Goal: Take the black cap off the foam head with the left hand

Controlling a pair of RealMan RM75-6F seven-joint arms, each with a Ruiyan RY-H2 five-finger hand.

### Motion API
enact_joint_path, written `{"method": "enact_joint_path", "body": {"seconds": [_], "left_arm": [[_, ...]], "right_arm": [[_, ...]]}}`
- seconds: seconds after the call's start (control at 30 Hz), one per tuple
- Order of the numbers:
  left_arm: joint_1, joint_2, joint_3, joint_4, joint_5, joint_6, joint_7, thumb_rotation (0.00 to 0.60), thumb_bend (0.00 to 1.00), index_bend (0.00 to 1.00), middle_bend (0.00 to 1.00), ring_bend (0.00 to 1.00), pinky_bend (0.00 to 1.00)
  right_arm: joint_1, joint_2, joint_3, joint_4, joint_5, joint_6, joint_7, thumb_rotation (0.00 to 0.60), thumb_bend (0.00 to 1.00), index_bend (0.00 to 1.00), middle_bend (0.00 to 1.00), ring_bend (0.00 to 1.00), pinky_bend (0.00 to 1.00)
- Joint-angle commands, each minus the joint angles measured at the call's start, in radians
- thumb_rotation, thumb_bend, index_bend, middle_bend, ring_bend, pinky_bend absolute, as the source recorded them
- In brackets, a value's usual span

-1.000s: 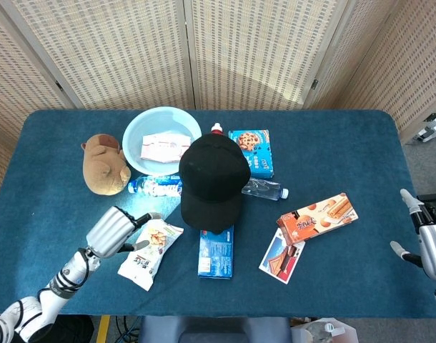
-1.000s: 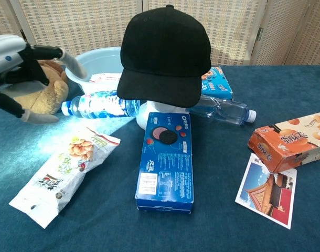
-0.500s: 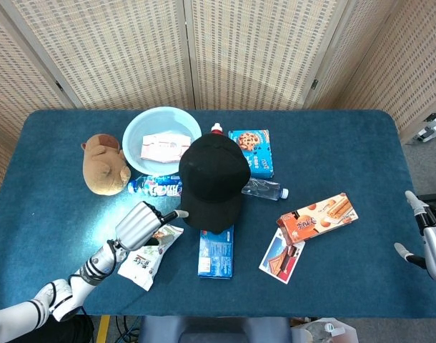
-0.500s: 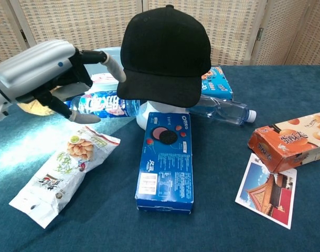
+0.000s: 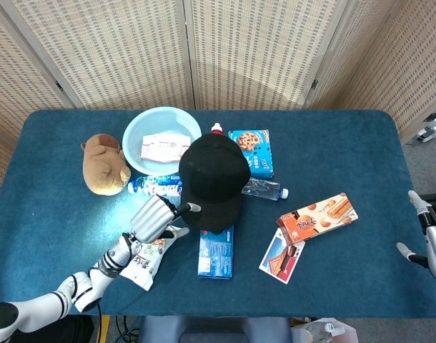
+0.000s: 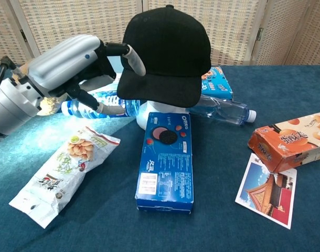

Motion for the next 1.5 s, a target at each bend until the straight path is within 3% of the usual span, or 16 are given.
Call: {"method": "enact_joint_path", "body": {"seconds": [0.03,0.83,1.07,1.5], "left_arm": [[-0.01,-0.018,-0.003,0.015,-0.015,-0.002,-0.001,0.6,0.11,0.4,1.0,0.99,1.0],[-0.062,-0.093,-0.007,0.059,-0.084,0.004,-0.061,0.6,0.11,0.48,1.0,1.0,1.0],[-0.076,-0.109,-0.006,0.077,-0.088,0.011,-0.07,0.6,0.25,0.51,1.0,1.0,1.0],[-0.08,-0.108,-0.009,0.07,-0.1,0.044,-0.086,0.6,0.39,0.6,1.0,1.0,1.0]], "right_arm": [[-0.001,0.001,0.0,0.001,0.002,0.0,0.001,0.6,0.08,0.09,0.23,0.22,0.33],[-0.014,0.007,0.001,0.005,0.013,0.008,0.011,0.6,0.08,0.09,0.23,0.22,0.33],[-0.012,0.004,0.003,0.012,0.015,0.002,0.016,0.6,0.08,0.09,0.23,0.22,0.33],[-0.014,0.003,0.004,0.017,0.02,0.002,0.021,0.6,0.08,0.09,0.23,0.22,0.33]]}}
